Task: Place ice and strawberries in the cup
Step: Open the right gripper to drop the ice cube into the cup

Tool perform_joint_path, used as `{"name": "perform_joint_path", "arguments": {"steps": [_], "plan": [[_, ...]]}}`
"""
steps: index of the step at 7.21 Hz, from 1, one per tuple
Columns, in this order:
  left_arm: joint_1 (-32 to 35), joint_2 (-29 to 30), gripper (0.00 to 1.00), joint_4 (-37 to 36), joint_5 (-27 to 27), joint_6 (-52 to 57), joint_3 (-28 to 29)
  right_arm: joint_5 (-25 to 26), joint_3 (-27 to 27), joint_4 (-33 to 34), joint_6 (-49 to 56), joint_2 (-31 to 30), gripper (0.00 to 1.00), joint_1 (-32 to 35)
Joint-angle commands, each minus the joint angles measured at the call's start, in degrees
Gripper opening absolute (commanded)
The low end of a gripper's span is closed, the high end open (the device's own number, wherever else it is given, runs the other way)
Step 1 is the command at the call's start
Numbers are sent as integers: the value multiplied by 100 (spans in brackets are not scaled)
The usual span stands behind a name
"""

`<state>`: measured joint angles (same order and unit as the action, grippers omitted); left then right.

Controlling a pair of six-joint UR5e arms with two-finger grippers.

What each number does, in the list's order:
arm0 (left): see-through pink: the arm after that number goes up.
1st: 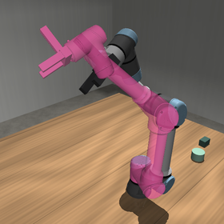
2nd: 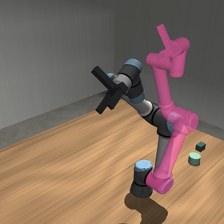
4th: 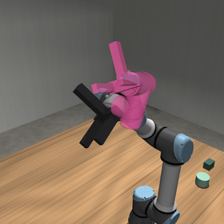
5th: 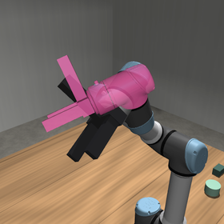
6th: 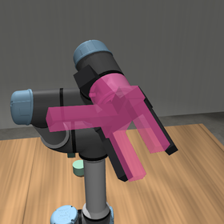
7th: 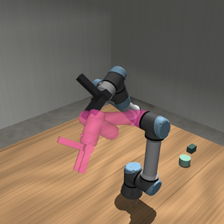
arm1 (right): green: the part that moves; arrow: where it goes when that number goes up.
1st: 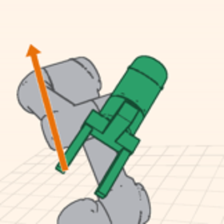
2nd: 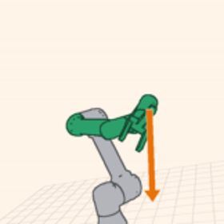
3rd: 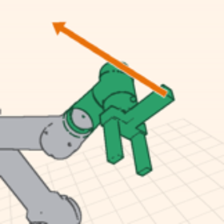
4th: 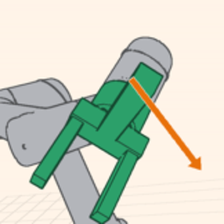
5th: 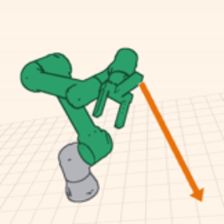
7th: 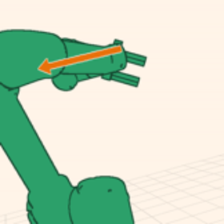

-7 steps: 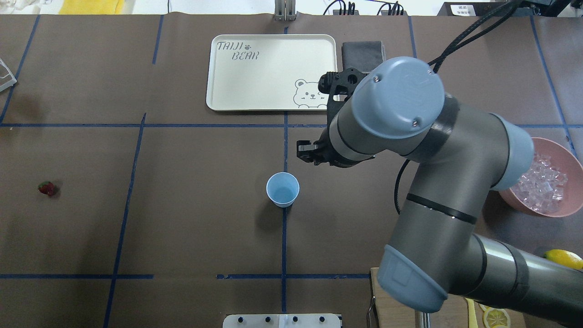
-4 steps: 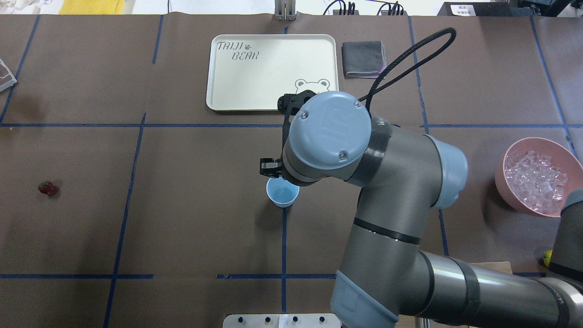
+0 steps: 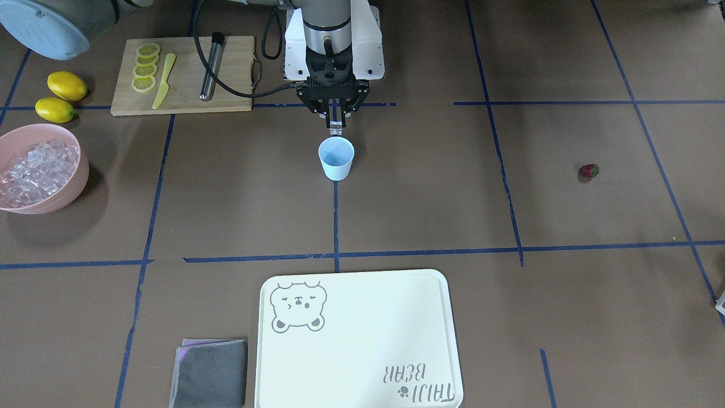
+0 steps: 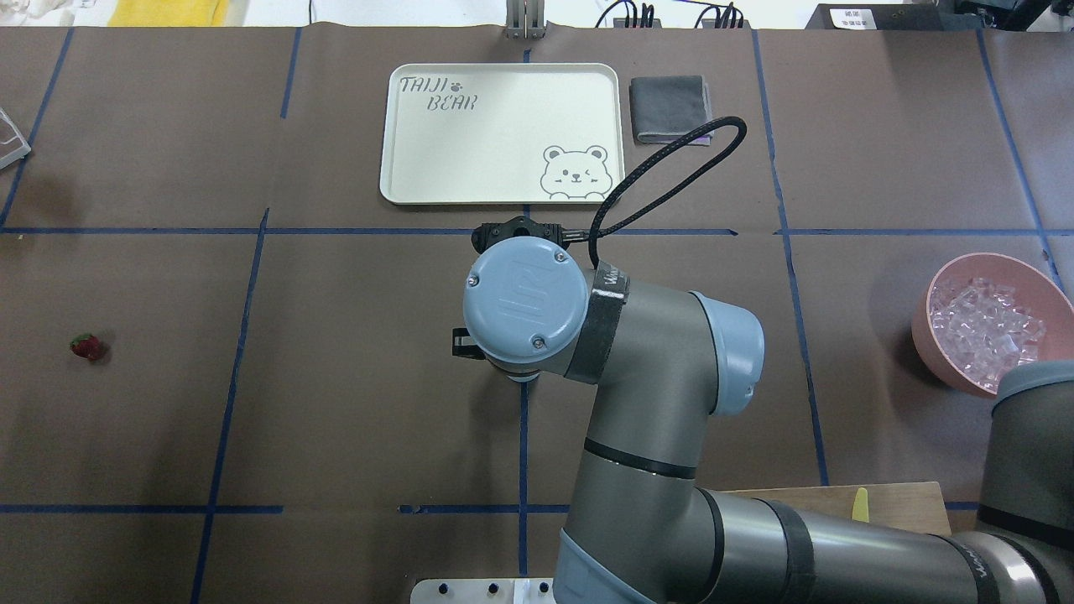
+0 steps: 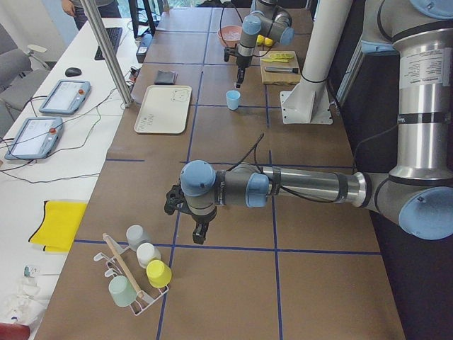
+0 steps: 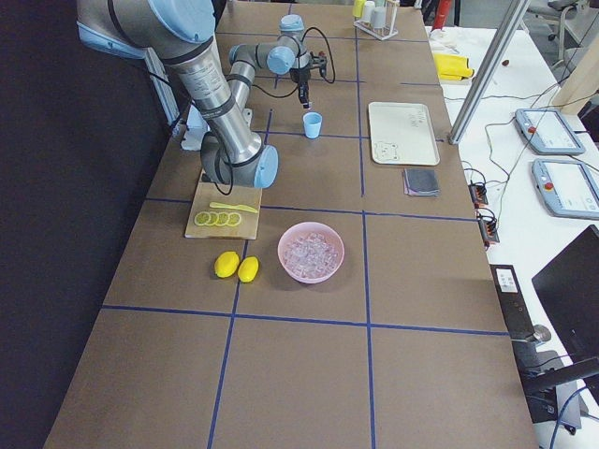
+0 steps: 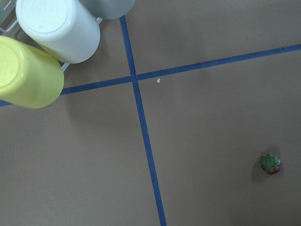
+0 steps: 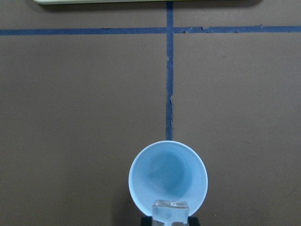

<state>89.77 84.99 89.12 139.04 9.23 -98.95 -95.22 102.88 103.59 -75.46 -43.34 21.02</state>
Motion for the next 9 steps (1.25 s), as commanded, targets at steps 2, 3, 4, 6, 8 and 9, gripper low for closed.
{"name": "perform_joint_path", "arguments": {"steps": [2, 3, 4, 6, 8, 9], "plan": [[-3, 0, 100, 0, 0, 0, -2, 57, -390, -206, 48, -8, 2, -37], [-3, 0, 100, 0, 0, 9, -2, 65, -522, -347, 66, -8, 4, -37], [-3, 0, 100, 0, 0, 9, -2, 83, -523, -348, 83, -8, 18, -37], [-3, 9, 100, 9, 0, 9, -10, 83, -497, -348, 232, -8, 87, -28], [-3, 9, 100, 0, 0, 9, -10, 65, -462, -357, 233, 9, 99, -19], [-3, 9, 100, 0, 0, 9, -10, 39, -366, -340, 242, -8, 99, 59]]}}
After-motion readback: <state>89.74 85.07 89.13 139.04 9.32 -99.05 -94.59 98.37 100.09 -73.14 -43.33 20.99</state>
